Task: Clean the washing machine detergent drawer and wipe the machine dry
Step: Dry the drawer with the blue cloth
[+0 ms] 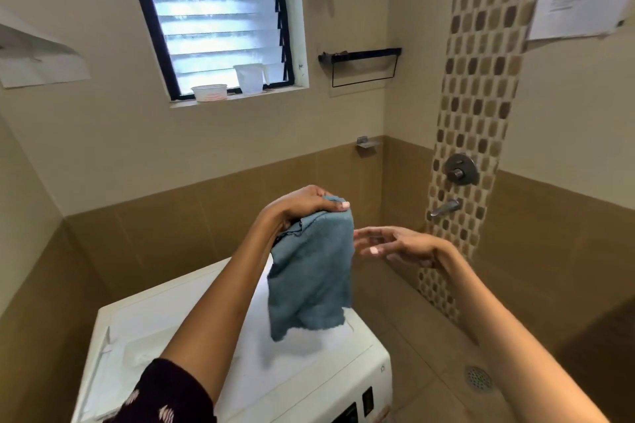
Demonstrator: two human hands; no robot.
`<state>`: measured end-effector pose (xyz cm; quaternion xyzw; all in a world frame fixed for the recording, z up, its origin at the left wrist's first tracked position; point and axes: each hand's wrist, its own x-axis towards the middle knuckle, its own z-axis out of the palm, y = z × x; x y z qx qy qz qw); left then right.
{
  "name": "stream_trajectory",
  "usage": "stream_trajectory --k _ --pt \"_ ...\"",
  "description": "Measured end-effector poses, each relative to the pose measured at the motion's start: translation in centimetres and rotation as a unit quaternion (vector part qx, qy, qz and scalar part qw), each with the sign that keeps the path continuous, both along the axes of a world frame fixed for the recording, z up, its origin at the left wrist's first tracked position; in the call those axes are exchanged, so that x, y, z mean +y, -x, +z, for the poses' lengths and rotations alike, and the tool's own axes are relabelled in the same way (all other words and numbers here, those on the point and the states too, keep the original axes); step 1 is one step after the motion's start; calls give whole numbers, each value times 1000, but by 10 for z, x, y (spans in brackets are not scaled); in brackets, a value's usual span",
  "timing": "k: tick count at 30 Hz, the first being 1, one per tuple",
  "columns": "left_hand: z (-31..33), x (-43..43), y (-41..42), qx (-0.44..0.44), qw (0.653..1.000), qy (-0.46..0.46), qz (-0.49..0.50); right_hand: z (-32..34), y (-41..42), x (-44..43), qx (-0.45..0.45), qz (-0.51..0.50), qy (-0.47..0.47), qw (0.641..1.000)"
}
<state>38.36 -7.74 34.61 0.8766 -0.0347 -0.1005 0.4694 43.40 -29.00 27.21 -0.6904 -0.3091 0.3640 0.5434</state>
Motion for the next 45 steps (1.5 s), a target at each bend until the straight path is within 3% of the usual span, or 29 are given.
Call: stream_trajectory --k 3,6,11,15,19,22,26,30,34,38,40,45 --pt "4 -28 -13 43 996 -50 -52 4 6 9 13 38 -19 999" --pt "5 -41 -25 80 994 -41 -55 1 10 8 42 8 -56 998" --pt "-14 -42 -44 148 977 151 28 -2 -1 -22 36 -123 -92 988" --pt "-43 -36 -60 192 911 358 75 2 -7 -48 67 -165 -144 973" --pt "-90 -64 -62 170 829 524 97 8 -14 -63 104 -187 -200 956" --pt "-129 -89 -54 210 782 580 93 17 -18 -68 113 -216 -196 950" --pt "-155 -120 -41 320 709 603 174 23 -20 -77 161 -254 -216 929" --pt "-161 -144 -28 378 748 503 210 26 -19 -87 165 -317 -203 911" --pt "-148 -153 -26 294 767 502 271 27 -17 -94 160 -387 -199 886" --pt "-119 -158 -33 157 856 428 241 31 -14 -100 155 -408 -198 878" --pt "-106 -162 -39 120 885 400 205 34 -12 -102 151 -408 -206 877" --pt "-89 -169 -48 62 909 357 204 37 -10 -111 137 -406 -205 880"
